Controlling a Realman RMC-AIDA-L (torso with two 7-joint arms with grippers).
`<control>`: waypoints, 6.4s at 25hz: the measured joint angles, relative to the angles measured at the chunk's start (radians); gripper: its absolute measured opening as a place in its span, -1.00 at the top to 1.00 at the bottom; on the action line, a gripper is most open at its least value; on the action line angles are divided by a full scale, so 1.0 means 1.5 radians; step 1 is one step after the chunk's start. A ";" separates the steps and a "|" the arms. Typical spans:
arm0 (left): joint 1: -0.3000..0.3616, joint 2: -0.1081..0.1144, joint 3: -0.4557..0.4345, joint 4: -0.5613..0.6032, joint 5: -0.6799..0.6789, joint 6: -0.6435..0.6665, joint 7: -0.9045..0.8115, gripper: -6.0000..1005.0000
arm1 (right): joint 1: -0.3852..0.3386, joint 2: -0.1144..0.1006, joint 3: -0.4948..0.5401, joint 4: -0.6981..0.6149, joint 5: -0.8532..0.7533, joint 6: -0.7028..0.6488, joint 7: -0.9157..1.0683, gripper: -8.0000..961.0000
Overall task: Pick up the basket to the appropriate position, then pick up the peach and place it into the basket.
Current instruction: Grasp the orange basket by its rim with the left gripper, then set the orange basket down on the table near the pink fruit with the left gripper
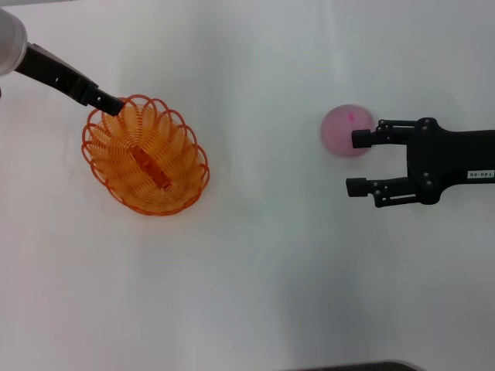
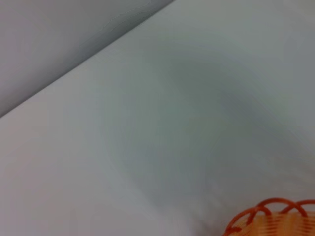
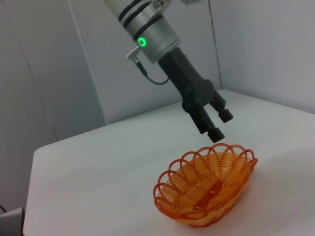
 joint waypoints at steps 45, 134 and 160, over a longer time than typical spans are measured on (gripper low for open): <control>-0.058 0.000 0.026 -0.180 0.046 -0.110 0.004 -0.82 | 0.015 0.009 -0.006 0.000 -0.005 0.015 0.005 -0.77; -0.060 -0.001 -0.114 -0.006 -0.011 0.104 -0.019 0.91 | 0.029 0.014 -0.006 -0.003 -0.008 0.036 0.005 -0.77; 0.007 -0.033 -0.155 0.009 -0.094 0.029 -0.237 0.90 | 0.043 -0.009 -0.005 -0.008 -0.022 0.036 0.007 -0.77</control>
